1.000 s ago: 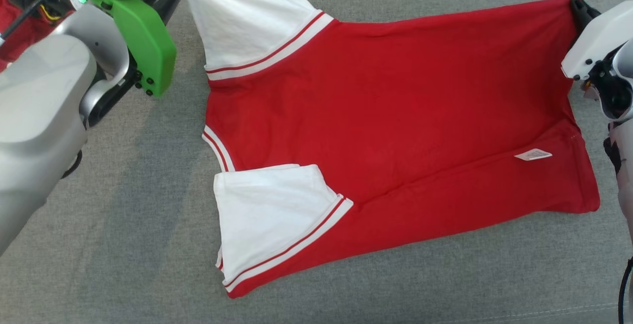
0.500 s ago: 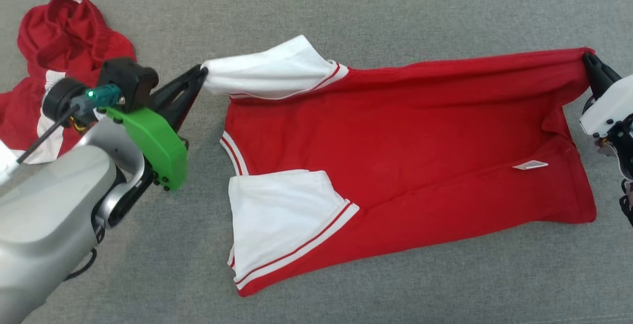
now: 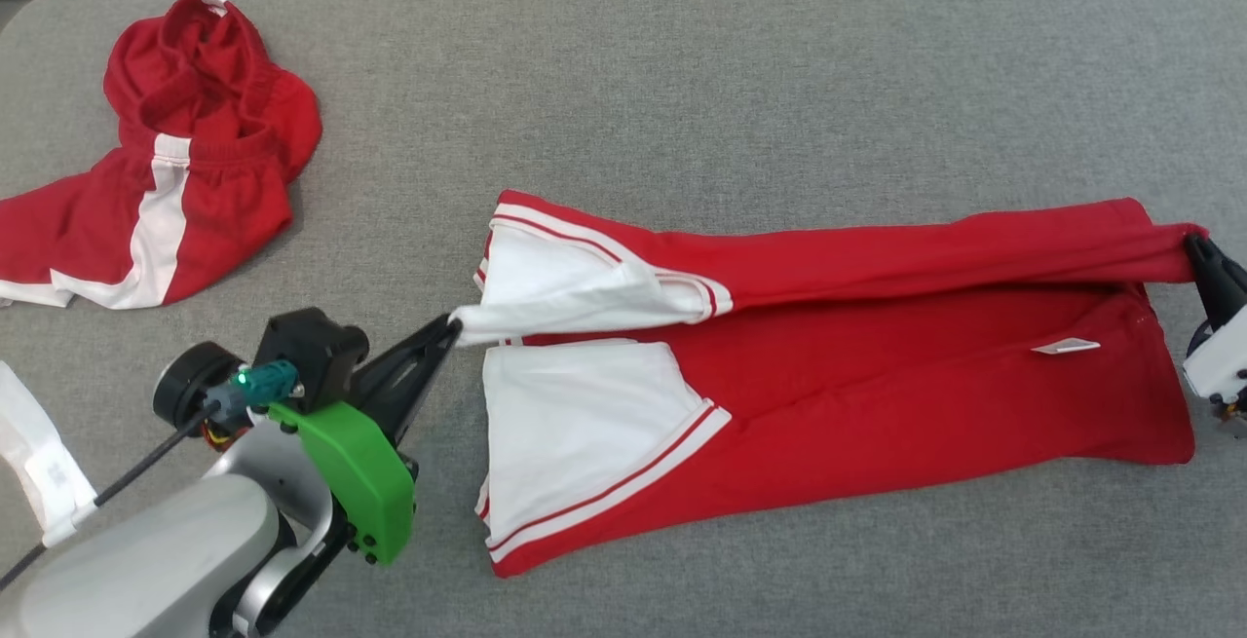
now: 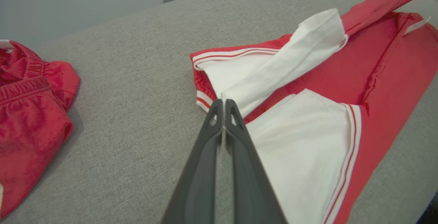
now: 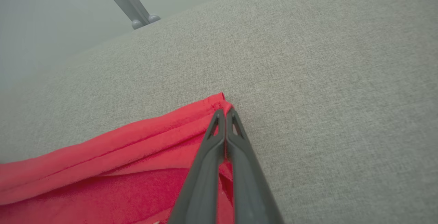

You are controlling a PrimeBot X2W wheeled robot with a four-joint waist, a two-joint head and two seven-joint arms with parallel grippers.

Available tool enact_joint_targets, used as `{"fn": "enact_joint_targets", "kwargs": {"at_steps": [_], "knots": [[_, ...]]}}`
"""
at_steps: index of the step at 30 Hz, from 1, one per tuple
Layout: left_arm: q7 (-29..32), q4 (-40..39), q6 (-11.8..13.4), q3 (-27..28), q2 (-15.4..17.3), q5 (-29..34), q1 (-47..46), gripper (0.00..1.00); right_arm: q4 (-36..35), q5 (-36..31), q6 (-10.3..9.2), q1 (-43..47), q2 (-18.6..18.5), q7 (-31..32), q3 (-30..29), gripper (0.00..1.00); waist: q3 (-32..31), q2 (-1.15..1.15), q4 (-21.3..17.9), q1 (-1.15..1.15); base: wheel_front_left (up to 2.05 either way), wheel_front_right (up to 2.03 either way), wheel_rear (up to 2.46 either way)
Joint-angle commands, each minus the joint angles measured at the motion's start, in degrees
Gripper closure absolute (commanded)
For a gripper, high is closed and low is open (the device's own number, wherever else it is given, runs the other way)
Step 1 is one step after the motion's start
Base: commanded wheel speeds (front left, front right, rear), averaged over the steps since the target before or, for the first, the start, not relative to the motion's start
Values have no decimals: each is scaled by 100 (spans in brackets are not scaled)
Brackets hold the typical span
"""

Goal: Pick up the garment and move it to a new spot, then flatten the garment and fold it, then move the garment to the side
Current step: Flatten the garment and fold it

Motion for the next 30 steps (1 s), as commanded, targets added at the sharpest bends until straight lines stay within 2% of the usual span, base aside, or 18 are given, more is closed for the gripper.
{"fn": "enact_joint_targets", "kwargs": {"at_steps": [1, 10, 12, 13, 14, 20, 24, 27, 30], "knots": [[4, -32, 62, -32, 71, 24, 149, 100, -90, 2, -2, 185, 23, -1, -72, 100, -15, 0, 19, 0, 0, 0, 0], [100, -1, 120, -164, -193, -15, 638, 100, -355, -157, -2, 867, 203, 102, -286, 100, 18, 0, 57, 0, 0, 0, 0], [76, 94, 136, -170, -291, -22, 699, 97, -335, -220, -1, 903, 256, 85, -276, 53, 9, 0, 50, 0, 0, 0, 0], [74, 161, 141, -179, -349, -44, 736, 75, -315, -254, -2, 916, 282, 70, -279, 9, -3, 0, 45, 0, 0, 0, 0], [38, 198, 156, -175, -393, -41, 745, 0, -306, -271, -1, 919, 300, 44, -299, 0, -20, 0, 46, 0, 0, 0, 0], [-409, 439, 449, -32, -642, -129, 1068, 0, -559, -270, -1, 1392, 327, -371, -358, 0, -298, 0, 89, 0, 0, 0, 0], [-896, 542, 799, 201, -789, 42, 1458, 0, -789, -364, -1, 1865, 419, -826, -380, 0, -519, 0, 94, 0, 0, 0, 0], [-1007, 533, 1035, 564, -959, 260, 1771, 0, -923, -316, -1, 2133, 537, -1108, -351, 0, -668, 0, 124, 0, 0, 0, 0], [-1006, 305, 1216, 1323, -1293, 759, 2259, 0, -1025, -387, -1, 2339, 651, -1377, -353, 0, -798, 0, 196, 0, 0, 0, 0]]}}
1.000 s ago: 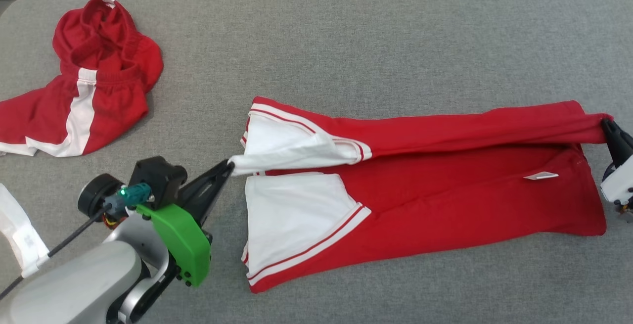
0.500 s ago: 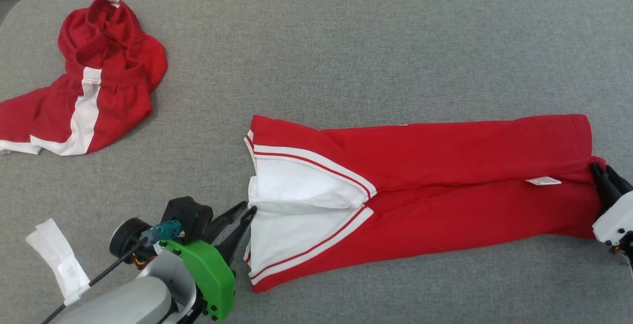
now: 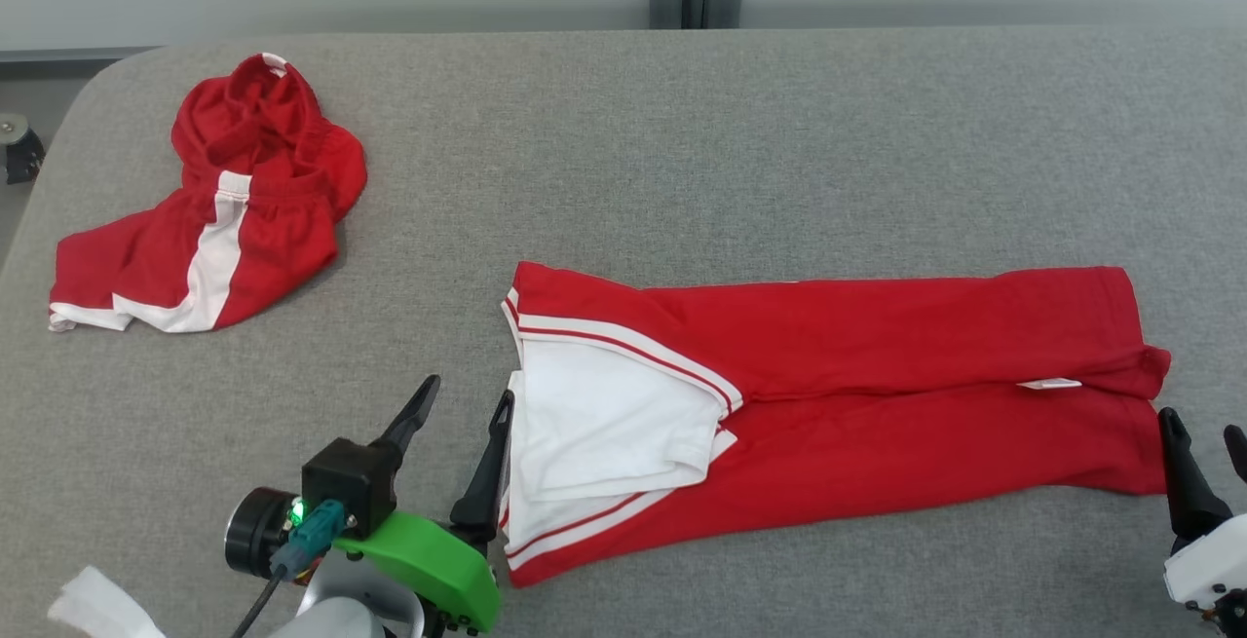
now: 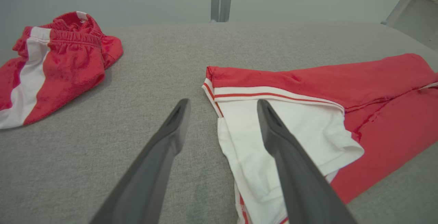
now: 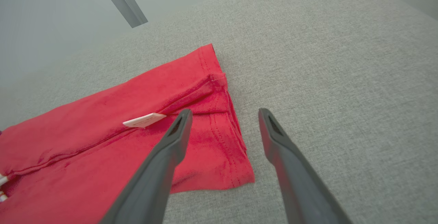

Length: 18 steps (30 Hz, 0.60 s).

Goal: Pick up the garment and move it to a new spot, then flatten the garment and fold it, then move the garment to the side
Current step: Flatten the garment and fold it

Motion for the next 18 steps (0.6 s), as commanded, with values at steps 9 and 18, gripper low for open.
{"fn": "enact_joint_targets", "kwargs": {"at_steps": [9, 18], "knots": [[-11, -336, -116, 1806, -1023, 1735, 1674, 0, 236, -100, 1, 266, 376, -497, -219, 0, -460, 0, 278, 0, 0, 0, 0], [-12, -276, -644, 2294, -1833, 2904, 2360, 0, 1025, -316, 1, -239, 296, -100, -741, 0, -501, 0, 679, 0, 0, 0, 0]]}}
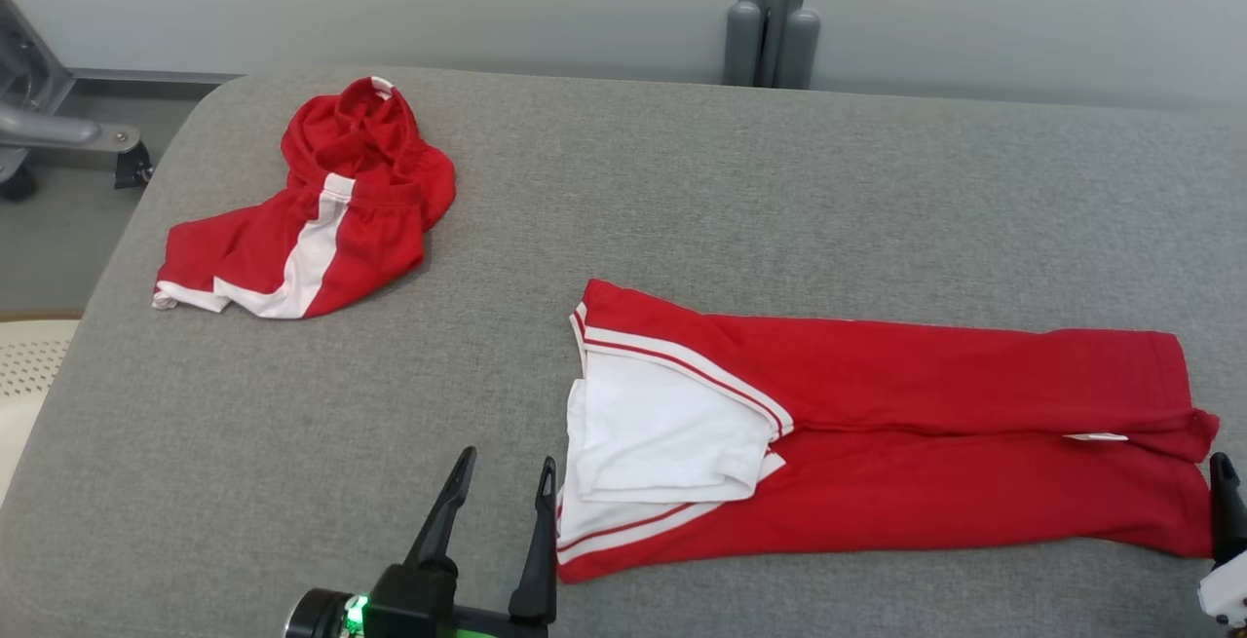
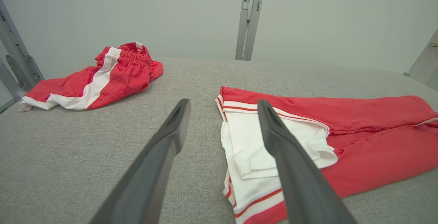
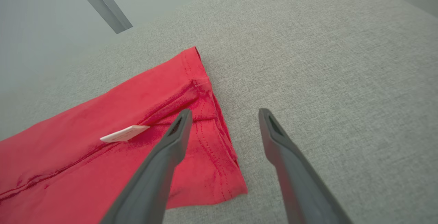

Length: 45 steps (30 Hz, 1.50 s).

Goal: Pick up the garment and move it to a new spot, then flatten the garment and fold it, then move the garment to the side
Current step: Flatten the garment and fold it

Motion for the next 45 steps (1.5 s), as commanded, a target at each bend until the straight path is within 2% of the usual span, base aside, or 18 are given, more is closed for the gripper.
{"fn": "enact_joint_targets", "kwargs": {"at_steps": [1, 6, 15, 16, 17, 20, 25, 31, 36, 42, 45], "knots": [[-2, 27, -87, 61, -66, 156, 127, 0, 106, -149, 2, -145, -39, 129, -71, 0, 11, 0, 166, 0, 0, 0, 0], [-2, 88, -306, 274, -288, 513, 205, 0, 696, -536, 2, -611, -213, 611, -406, 0, 106, 0, 359, 0, 0, 0, 0], [-2, 164, -690, 532, -572, 935, 250, 0, 1298, -758, 1, -973, -294, 999, -271, 0, 320, 0, 567, 0, 0, 0, 0], [-2, 175, -727, 569, -605, 971, 258, 0, 1368, -751, 1, -985, -294, 1010, -252, 8, 336, 0, 570, 0, 0, 0, 0], [-2, 182, -763, 606, -638, 1006, 263, 0, 1443, -734, 1, -996, -292, 1049, -215, 35, 354, 0, 565, 0, 0, 0, 0], [-2, 200, -831, 699, -697, 1087, 278, 0, 1598, -669, 1, -1027, -288, 1099, -101, 100, 381, 0, 516, 0, 0, 0, 0], [-1, 229, -924, 857, -779, 1189, 351, 0, 1823, -554, -15, -981, -514, 992, 44, 100, 399, 0, 397, 0, 0, 0, 0], [-2, 245, -1037, 1014, -822, 1329, 371, 0, 1901, -1021, -13, -932, -1055, 554, 66, 100, 423, 0, 241, 0, 0, 0, 0], [-2, 255, -1121, 1123, -838, 1417, 406, 0, 1673, -1483, -5, -1036, -1479, 373, -149, 100, 425, 0, 66, 0, 0, 0, 0], [-2, 352, -1209, 1229, -843, 1475, 428, 0, 866, -1821, -3, -1148, -1508, 602, -185, 100, 378, 0, -117, 0, 0, 0, 0], [-2, 403, -1243, 1249, -857, 1485, 431, 0, 205, -1901, -3, -1065, -1346, 834, -134, 100, 341, 0, -163, 0, 0, 0, 0]]}}
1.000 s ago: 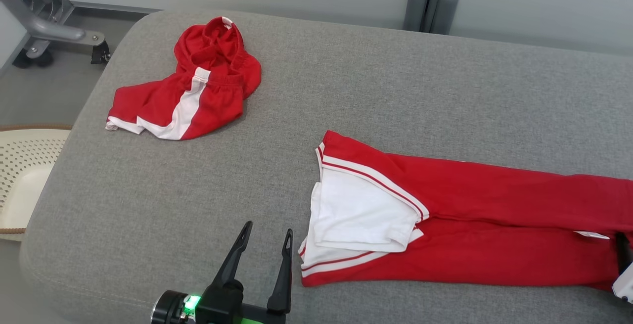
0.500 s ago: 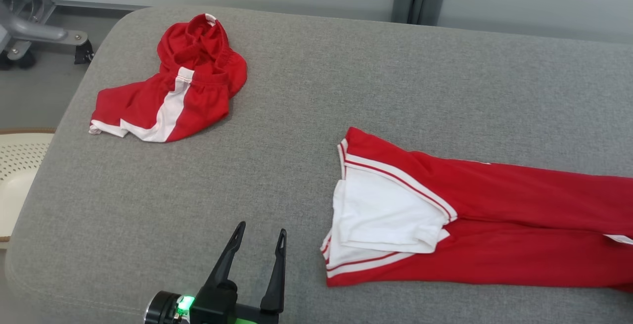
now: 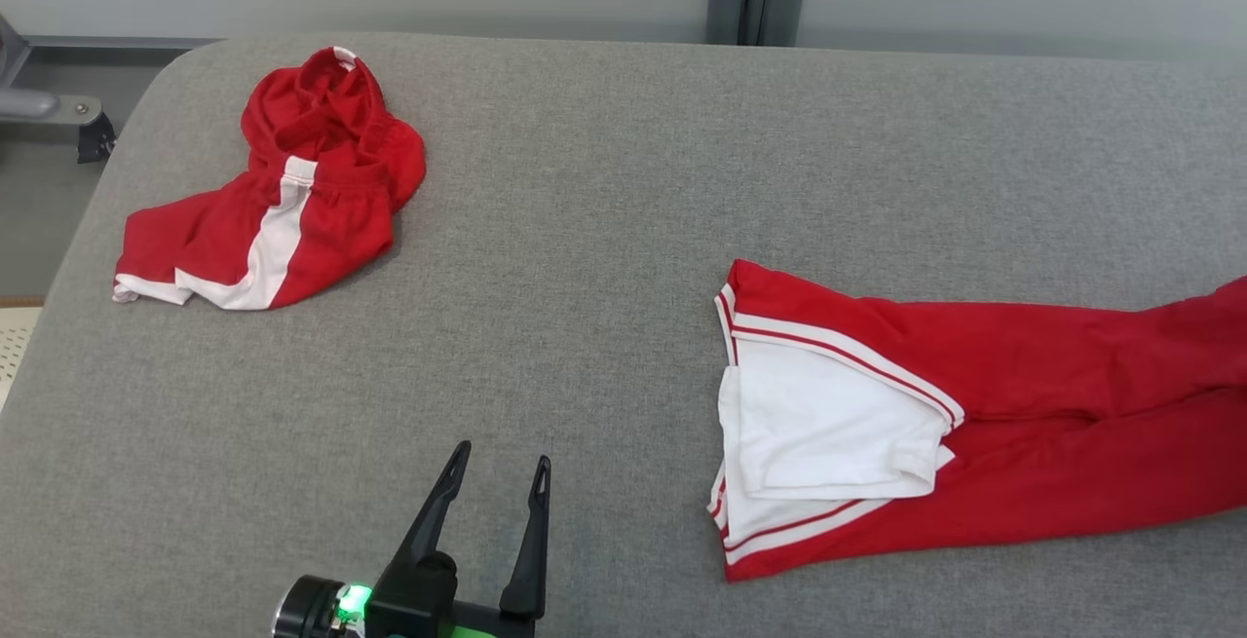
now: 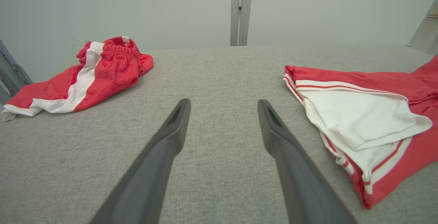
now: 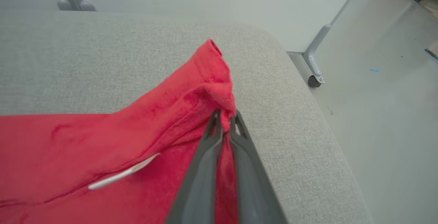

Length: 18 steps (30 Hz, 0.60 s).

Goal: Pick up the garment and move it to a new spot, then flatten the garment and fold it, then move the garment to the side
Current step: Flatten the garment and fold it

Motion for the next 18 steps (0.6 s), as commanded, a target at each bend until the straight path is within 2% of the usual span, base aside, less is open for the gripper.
{"fn": "enact_joint_targets", "kwargs": {"at_steps": [1, 7, 12, 18], "knots": [[-2, 42, -30, 18, -8, 26, 99, 0, -295, -63, -8, 62, 89, 118, 16, 100, -45, 0, -38, 0, 0, 0, 0], [-2, 201, -105, -18, -44, 42, 82, 0, -1843, -254, -8, 406, 596, 786, 48, 100, -137, 0, 36, 0, 0, 0, 0], [-2, 293, -161, -61, -72, 60, 47, 0, -2987, -505, -7, 703, 1170, 1173, 282, 100, -202, 0, 205, 0, 0, 0, 0], [-2, 371, -216, -80, -96, 45, 72, 0, -3613, -643, -7, 864, 1764, 1347, 892, 100, -243, 0, 429, 0, 0, 0, 0]]}}
